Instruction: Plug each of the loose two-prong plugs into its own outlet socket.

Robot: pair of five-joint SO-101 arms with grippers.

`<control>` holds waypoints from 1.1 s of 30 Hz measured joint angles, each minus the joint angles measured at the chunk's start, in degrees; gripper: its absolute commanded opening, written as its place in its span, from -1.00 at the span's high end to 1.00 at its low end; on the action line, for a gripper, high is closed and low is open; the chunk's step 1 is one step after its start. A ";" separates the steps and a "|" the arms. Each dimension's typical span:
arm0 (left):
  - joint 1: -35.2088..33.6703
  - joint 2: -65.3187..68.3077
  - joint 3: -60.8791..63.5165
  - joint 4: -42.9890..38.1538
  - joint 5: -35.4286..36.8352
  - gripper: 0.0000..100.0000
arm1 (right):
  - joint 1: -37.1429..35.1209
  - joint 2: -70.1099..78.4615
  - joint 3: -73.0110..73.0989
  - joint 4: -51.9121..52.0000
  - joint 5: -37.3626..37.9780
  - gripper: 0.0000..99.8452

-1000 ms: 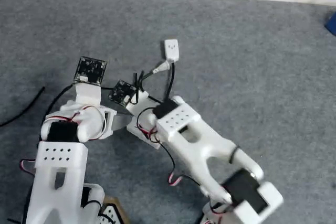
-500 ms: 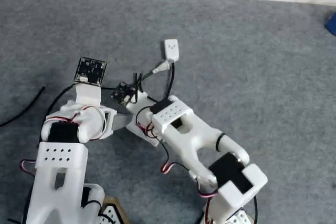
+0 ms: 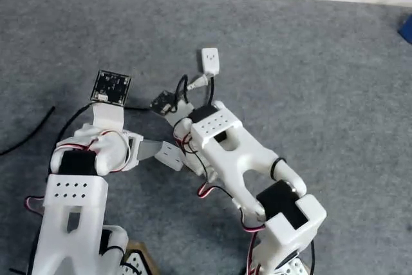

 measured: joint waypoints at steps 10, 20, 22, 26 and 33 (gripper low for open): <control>0.00 0.00 0.00 0.00 0.00 0.22 | -0.70 -18.37 1.41 -7.30 -14.33 0.99; 15.38 -0.18 -6.68 10.73 -1.14 0.10 | 0.97 -41.23 26.46 -26.99 -21.71 0.99; 16.88 -0.18 -8.44 11.43 -1.14 0.10 | 0.97 -43.87 26.99 -27.16 -21.71 0.99; 17.58 -0.18 -9.58 10.55 -1.14 0.10 | 0.97 -47.12 27.16 -24.97 -21.98 0.99; 20.04 -0.18 -4.40 2.99 -1.14 0.14 | -2.11 -54.42 27.16 -16.97 -23.82 0.99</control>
